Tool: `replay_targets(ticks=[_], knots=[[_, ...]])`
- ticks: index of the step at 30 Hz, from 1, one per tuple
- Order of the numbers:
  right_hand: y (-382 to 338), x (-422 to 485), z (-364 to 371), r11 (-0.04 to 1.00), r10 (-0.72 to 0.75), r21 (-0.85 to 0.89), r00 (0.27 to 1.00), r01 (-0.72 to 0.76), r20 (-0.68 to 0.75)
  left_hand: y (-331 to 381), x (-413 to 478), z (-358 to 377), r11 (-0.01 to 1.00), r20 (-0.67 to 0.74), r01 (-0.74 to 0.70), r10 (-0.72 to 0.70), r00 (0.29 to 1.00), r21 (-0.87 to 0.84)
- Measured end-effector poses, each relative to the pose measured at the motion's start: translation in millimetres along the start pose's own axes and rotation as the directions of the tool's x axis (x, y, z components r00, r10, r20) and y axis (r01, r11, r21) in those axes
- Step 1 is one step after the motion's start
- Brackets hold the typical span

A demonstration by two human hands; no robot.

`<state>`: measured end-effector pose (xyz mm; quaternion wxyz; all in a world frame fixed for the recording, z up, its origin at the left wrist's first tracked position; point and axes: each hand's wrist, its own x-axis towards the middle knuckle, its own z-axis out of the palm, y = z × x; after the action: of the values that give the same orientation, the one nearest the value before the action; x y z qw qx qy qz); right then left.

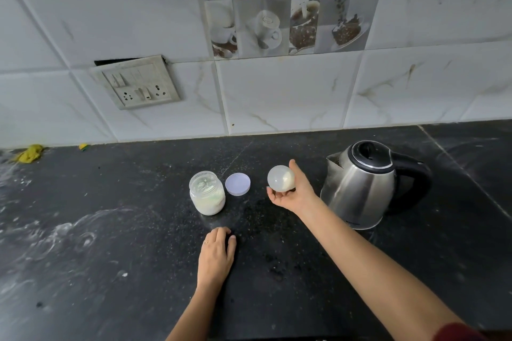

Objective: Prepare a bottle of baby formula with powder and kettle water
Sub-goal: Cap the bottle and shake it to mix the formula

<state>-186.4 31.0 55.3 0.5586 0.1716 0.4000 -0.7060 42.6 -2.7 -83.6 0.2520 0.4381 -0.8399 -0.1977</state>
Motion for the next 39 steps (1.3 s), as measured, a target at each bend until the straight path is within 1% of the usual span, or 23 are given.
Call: replay_targets(ticks=[2, 5, 6, 8, 10, 13, 14, 15, 16, 17, 18, 19, 20, 22, 26, 28, 30, 31, 32, 34, 35, 36, 39], knots=[[-3.0, -0.7, 2.5, 0.996, 0.007, 0.091, 0.999, -0.012, 0.05, -1.6, 0.3, 1.0, 1.0, -0.001, -0.014, 0.014, 1.0, -0.003], [-8.0, -7.2, 6.3, 0.992, -0.05, 0.122, 0.993, 0.036, 0.111, -2.1, 0.7, 1.7, 1.0, -0.005, -0.019, 0.019, 1.0, -0.014], [-9.1, -10.8, 7.7, 0.993, -0.056, 0.108, 0.99, 0.043, 0.125, -2.4, 0.7, 1.5, 1.0, -0.007, -0.022, 0.022, 1.0, -0.014], [-11.8, -12.7, 7.5, 0.996, -0.088, 0.004, 0.985, 0.089, 0.148, -2.4, 0.9, 1.1, 0.999, -0.015, -0.034, 0.034, 0.999, -0.004], [-14.9, -12.6, 6.2, 0.973, -0.171, -0.122, 0.967, 0.196, 0.191, -3.1, 1.9, 1.3, 0.998, -0.029, -0.058, 0.059, 0.998, 0.028], [-13.4, -18.1, 3.5, 0.882, -0.304, -0.28, 0.912, 0.379, 0.277, -3.9, 3.1, 3.4, 0.994, -0.026, -0.046, 0.049, 0.998, 0.094], [-9.9, -18.6, 3.0, 0.864, -0.354, -0.27, 0.894, 0.425, 0.275, -4.1, 3.3, 4.0, 0.993, -0.02, -0.027, 0.029, 0.999, 0.114], [-6.6, -16.8, 2.4, 0.866, -0.41, -0.206, 0.883, 0.455, 0.228, -3.5, 3.5, 4.3, 0.991, -0.013, -0.005, 0.006, 1.0, 0.133], [-2.9, -15.4, 2.6, 0.88, -0.445, -0.108, 0.882, 0.463, 0.155, -3.2, 3.2, 4.6, 0.988, -0.009, 0.01, -0.009, 1.0, 0.151], [1.4, -13.6, 2.6, 0.9, -0.434, -0.007, 0.896, 0.436, 0.098, -2.2, 3.0, 4.7, 0.986, -0.007, 0.018, -0.018, 1.0, 0.164], [5.8, -15.2, 3.0, 0.923, -0.385, 0.059, 0.918, 0.38, 0.096, -0.7, 2.8, 4.3, 0.985, -0.002, 0.018, -0.018, 1.0, 0.171], [11.1, -17.7, 2.0, 0.945, -0.325, 0.076, 0.936, 0.317, 0.134, -0.1, 2.2, 3.6, 0.985, 0.004, 0.013, -0.014, 1.0, 0.175], [15.5, -20.0, 0.6, 0.96, -0.28, 0.038, 0.942, 0.277, 0.186, -0.8, 1.3, 3.6, 0.984, 0.006, 0.004, -0.005, 1.0, 0.176], [20.8, -21.2, -1.9, 0.958, -0.278, -0.008, 0.936, 0.286, 0.218, -2.1, 1.7, 3.2, 0.985, 0.001, -0.009, 0.009, 1.0, 0.171], [22.3, -17.7, 2.8, 0.914, -0.371, 0.231, 0.917, 0.332, 0.15, -5.0, 4.7, 3.3, 0.983, 0.019, -0.039, 0.036, 0.999, 0.179], [23.2, -17.8, 0.6, 0.931, -0.331, 0.214, 0.929, 0.294, 0.166, -5.8, 5.3, 1.6, 0.979, 0.035, -0.065, 0.059, 0.998, 0.193], [23.1, -19.6, -2.2, 0.964, -0.26, 0.113, 0.943, 0.241, 0.208, -7.0, 4.9, 0.6, 0.98, 0.027, -0.066, 0.062, 0.998, 0.186], [22.3, -19.9, -2.0, 0.969, -0.244, 0.101, 0.944, 0.227, 0.223, -7.4, 4.6, 0.0, 0.982, 0.023, -0.056, 0.052, 0.998, 0.183], [22.1, -20.7, 0.9, 0.962, -0.255, 0.156, 0.941, 0.224, 0.221, -7.6, 4.8, -0.1, 0.983, 0.023, -0.047, 0.043, 0.999, 0.179], [19.8, -18.5, 5.0, 0.903, -0.306, 0.358, 0.941, 0.238, 0.146, -6.8, 5.3, -0.7, 0.986, 0.036, -0.033, 0.027, 0.999, 0.165], [20.3, -19.2, 6.9, 0.882, -0.325, 0.397, 0.938, 0.255, 0.121, -6.7, 4.9, -1.2, 0.987, 0.04, -0.027, 0.021, 0.999, 0.161], [21.4, -19.6, 7.3, 0.889, -0.334, 0.372, 0.934, 0.268, 0.125, -6.9, 4.5, -1.7, 0.987, 0.04, -0.025, 0.019, 0.999, 0.157], [25.0, -23.0, 8.0, 0.936, -0.339, 0.165, 0.92, 0.31, 0.196, -7.0, 4.1, -2.8, 0.989, 0.031, -0.028, 0.024, 0.999, 0.143]])
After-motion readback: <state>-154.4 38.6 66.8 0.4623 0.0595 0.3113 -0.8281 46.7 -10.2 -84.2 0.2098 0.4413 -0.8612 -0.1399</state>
